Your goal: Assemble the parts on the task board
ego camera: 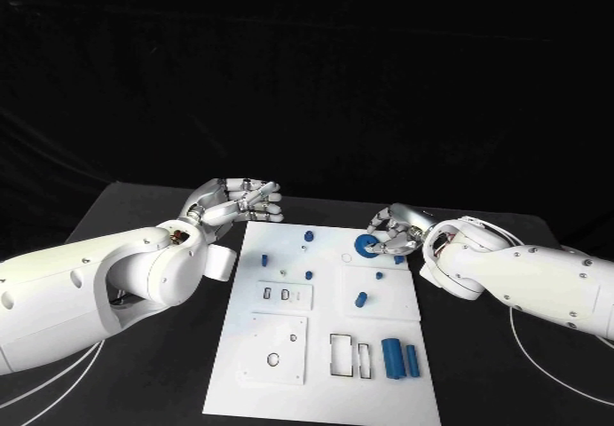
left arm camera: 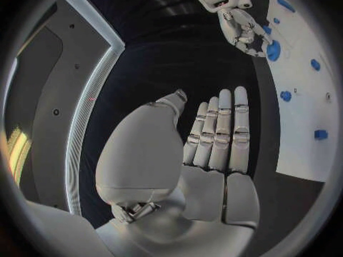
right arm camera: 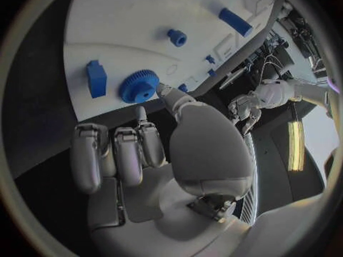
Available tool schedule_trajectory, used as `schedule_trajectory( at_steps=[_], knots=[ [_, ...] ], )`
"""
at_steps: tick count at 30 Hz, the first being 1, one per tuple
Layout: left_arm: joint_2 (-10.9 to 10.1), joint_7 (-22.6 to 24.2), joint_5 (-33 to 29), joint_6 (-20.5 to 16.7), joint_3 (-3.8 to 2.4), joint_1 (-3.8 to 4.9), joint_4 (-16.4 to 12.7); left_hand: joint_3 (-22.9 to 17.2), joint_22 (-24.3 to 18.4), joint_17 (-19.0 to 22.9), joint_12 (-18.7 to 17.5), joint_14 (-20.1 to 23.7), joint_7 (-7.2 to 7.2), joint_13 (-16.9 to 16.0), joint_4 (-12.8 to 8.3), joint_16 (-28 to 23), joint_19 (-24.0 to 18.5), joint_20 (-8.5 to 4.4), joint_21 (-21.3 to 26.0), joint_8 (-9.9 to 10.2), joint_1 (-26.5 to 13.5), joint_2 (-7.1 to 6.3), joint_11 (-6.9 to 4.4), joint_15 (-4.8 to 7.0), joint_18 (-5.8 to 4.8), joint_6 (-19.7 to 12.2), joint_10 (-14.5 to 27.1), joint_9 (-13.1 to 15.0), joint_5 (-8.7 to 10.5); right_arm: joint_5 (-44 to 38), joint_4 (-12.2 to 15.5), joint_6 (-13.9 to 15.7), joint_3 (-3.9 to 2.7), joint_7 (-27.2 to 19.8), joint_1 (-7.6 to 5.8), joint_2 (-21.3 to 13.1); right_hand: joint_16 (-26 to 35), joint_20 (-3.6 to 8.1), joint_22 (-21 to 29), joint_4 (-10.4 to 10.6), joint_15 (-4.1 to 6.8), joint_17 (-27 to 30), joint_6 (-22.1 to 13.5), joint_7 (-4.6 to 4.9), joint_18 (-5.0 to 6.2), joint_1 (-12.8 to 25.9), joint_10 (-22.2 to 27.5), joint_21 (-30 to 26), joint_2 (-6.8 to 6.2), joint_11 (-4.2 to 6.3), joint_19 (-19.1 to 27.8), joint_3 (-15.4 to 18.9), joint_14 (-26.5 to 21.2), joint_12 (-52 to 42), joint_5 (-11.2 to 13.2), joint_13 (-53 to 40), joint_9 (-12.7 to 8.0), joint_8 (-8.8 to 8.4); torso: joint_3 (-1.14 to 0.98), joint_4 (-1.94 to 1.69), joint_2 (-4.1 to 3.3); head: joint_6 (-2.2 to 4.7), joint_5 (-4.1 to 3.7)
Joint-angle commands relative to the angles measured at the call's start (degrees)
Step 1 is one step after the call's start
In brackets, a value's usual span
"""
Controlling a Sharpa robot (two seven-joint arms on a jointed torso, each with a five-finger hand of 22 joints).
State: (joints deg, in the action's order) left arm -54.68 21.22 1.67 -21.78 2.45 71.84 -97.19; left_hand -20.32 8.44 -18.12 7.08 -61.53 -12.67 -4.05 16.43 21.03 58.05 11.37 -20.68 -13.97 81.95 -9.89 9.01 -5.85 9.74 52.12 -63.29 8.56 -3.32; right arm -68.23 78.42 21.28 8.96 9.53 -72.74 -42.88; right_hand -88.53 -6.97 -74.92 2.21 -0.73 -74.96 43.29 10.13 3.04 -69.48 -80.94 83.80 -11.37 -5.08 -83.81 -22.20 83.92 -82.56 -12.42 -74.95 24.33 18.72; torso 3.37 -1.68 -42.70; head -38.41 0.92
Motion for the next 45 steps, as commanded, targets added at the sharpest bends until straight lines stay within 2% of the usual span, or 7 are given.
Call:
schedule_trajectory(
  at_steps=[1, 6, 8, 19, 32, 45],
  knots=[
    [0.07, 0.58, -0.2, 1.21, -0.04, 0.03, -0.09, 0.22, -0.09, -0.06, -0.28, 0.4, -0.03, 0.01, -0.12, 0.32, -0.38, 0.2, -0.15, 0.22, -0.52, 0.15, 0.01, 0.01, 0.65, -0.28, 0.26, -0.09, 0.26, -1.8, -0.37, 0.38, 0.0, 0.86, 0.06, 0.17, -0.24, -0.14, -6.87, -0.14, -0.39, -9.51, -0.4, 0.09, -0.82, -0.59, 0.22, 0.33, 0.04, -0.29, -0.34, 0.22, 5.0, 0.07, -0.01, -3.3, -0.07, -0.03, -0.02, 0.03, 0.06, -0.15, -0.03],
    [0.04, 0.5, -0.2, 1.24, -0.04, 0.03, -0.04, 0.22, -0.09, -0.06, -0.28, 0.4, -0.03, 0.01, -0.12, 0.32, -0.38, 0.2, -0.15, 0.22, -0.52, 0.15, 0.01, 0.01, 0.65, -0.28, 0.26, -0.09, 0.26, -1.99, -0.78, 0.07, 0.0, 1.06, 0.07, 0.33, -0.28, -0.23, -7.02, -0.34, -0.48, -9.64, -0.51, 0.16, -0.85, -1.05, 0.33, 0.42, 0.27, -0.36, -0.42, -0.05, 5.01, 0.08, 0.13, -3.3, -0.05, 0.03, -0.03, 0.02, 0.14, -0.21, -0.09],
    [0.04, 0.46, -0.19, 1.29, -0.04, 0.03, -0.03, 0.22, -0.09, -0.06, -0.28, 0.4, -0.03, 0.01, -0.12, 0.32, -0.38, 0.2, -0.15, 0.22, -0.52, 0.15, 0.01, 0.01, 0.65, -0.28, 0.26, -0.09, 0.26, -2.15, -0.92, -0.19, 0.0, 1.11, 0.09, 0.43, -0.31, -0.27, -7.12, -0.49, -0.51, -9.75, -0.55, 0.2, -0.87, -1.32, 0.4, 0.48, 0.38, -0.39, -0.47, -0.22, 5.03, 0.09, 0.16, -3.28, -0.04, 0.08, -0.03, 0.01, 0.15, 0.06, -0.38],
    [0.13, 0.36, -0.19, 1.52, -0.04, 0.03, 0.13, 0.2, -0.09, -0.24, -0.32, 0.45, -0.04, -0.02, -0.19, 0.41, -0.41, 0.21, -0.18, 0.2, -0.35, 0.17, 0.01, 0.02, 0.66, -0.3, 0.24, -0.08, 0.27, -2.38, -1.55, -1.06, 0.05, 1.03, 1.2, 1.22, -0.32, -0.33, -7.11, -0.71, -0.55, -9.76, -0.41, 0.21, -0.86, -1.68, 0.37, 0.46, 0.51, -0.42, -0.43, -0.48, 5.02, 0.01, 0.19, -3.4, 0.01, 0.24, -0.11, -0.06, 0.06, -0.04, 0.13],
    [0.13, 0.26, -0.19, 1.52, -0.04, 0.02, 0.38, 0.2, -0.09, -0.24, -0.32, 0.45, -0.04, -0.02, -0.19, 0.41, -0.41, 0.21, -0.18, 0.2, -0.35, 0.17, 0.01, 0.02, 0.66, -0.3, 0.24, -0.08, 0.27, -2.89, -1.43, -0.48, 0.06, 0.91, 1.67, 1.34, -0.36, -0.38, -7.21, -0.78, -0.56, -9.88, 0.16, 0.16, -0.87, -1.79, 0.1, 0.51, 0.73, -0.39, -0.47, -0.76, 5.03, -0.25, 0.13, -3.76, 0.13, 0.65, -0.04, 0.07, 0.13, -0.15, 0.4],
    [0.18, 0.06, -0.19, 1.54, -0.04, 0.02, 0.45, 0.23, -0.1, -0.39, -0.36, 0.51, -0.07, -0.04, -0.15, 0.46, -0.44, 0.23, -0.21, 0.19, -0.35, 0.22, 0.03, 0.0, 0.67, -0.33, 0.26, -0.09, 0.27, -4.8, -1.15, 0.42, 0.06, 1.69, 1.7, 1.55, -0.4, -0.38, -7.53, -0.64, -0.54, -10.02, 0.58, 0.07, -0.95, -1.44, -0.11, 0.72, 0.65, -0.34, -0.67, -0.75, 5.05, -0.44, 0.18, -4.03, 0.19, 0.94, -0.03, -0.03, 0.1, -0.16, 0.04]
  ],
)
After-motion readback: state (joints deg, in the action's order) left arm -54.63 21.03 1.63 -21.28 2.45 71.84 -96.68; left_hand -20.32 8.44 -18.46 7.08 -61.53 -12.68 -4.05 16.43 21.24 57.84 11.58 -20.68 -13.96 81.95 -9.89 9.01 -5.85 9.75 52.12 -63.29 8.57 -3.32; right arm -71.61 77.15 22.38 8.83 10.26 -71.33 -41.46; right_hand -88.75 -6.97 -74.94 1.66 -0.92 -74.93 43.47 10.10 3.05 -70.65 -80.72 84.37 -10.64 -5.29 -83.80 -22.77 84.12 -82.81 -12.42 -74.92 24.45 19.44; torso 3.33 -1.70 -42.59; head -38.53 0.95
